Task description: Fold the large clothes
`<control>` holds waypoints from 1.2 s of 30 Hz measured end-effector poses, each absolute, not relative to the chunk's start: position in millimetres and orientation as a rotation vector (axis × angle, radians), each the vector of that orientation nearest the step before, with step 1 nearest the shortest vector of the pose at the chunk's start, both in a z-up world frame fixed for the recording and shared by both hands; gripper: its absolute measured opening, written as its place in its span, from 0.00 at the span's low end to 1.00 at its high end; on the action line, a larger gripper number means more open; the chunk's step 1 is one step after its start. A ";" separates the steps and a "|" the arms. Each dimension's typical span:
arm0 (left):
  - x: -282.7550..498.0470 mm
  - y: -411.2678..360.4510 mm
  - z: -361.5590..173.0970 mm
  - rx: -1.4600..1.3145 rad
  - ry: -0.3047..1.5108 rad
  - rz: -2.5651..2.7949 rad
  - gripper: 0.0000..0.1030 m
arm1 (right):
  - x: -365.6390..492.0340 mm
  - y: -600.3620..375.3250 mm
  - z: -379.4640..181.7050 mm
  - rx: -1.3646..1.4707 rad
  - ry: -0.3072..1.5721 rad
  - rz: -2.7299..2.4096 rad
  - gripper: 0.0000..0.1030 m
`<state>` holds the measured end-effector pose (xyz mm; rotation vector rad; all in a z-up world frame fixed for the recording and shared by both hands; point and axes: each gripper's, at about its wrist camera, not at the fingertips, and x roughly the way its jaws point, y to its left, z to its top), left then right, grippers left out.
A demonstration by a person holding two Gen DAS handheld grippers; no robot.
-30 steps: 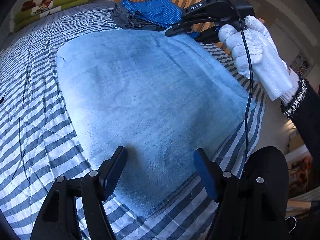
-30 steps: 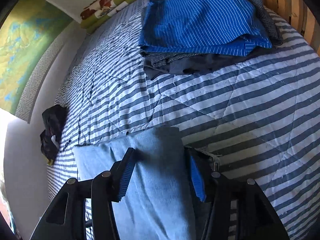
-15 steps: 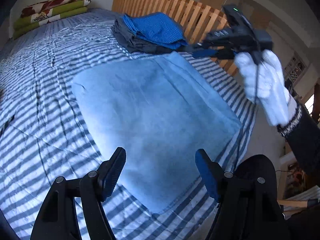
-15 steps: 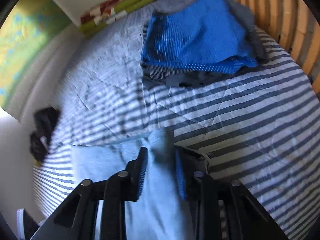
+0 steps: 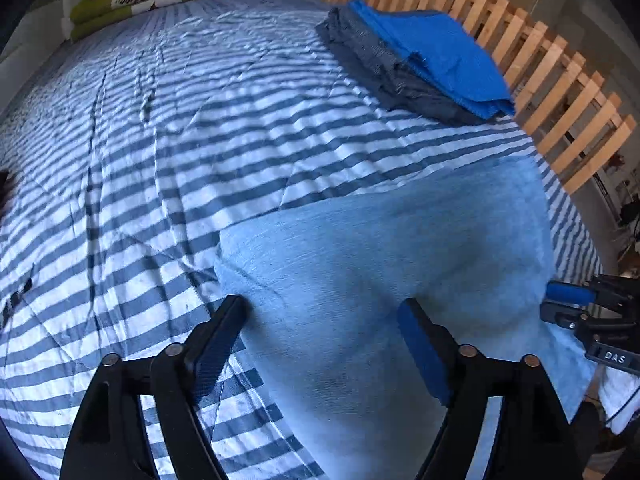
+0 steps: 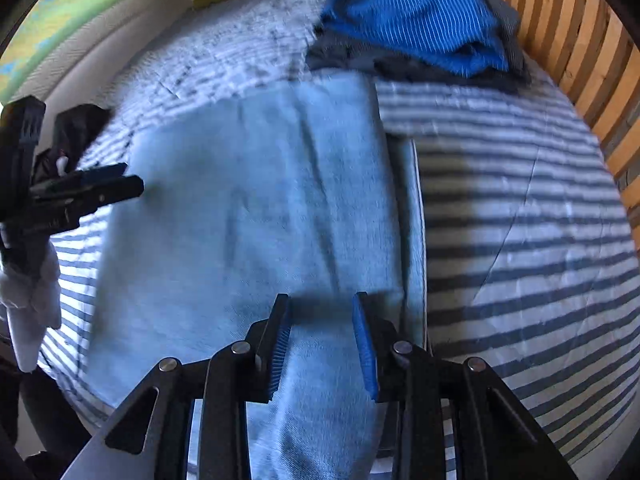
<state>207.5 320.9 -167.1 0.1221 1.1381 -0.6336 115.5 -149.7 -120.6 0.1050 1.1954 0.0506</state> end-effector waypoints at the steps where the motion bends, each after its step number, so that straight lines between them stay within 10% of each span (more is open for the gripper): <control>1: 208.6 326.4 -174.2 0.083 1.159 -0.630 0.89 | 114.1 -144.7 -120.1 0.069 1.191 0.040 0.27; 26: 50.3 385.8 -173.5 -0.080 1.274 -0.644 0.90 | 90.5 -206.9 -137.9 0.346 1.265 0.016 0.72; 32: 45.7 370.9 -174.1 -0.075 1.278 -0.661 0.88 | 91.9 -195.0 -137.1 0.364 1.285 0.056 0.54; 36: 47.2 355.0 -167.6 -0.109 1.264 -0.682 0.59 | 96.8 -184.9 -134.3 0.370 1.291 0.054 0.32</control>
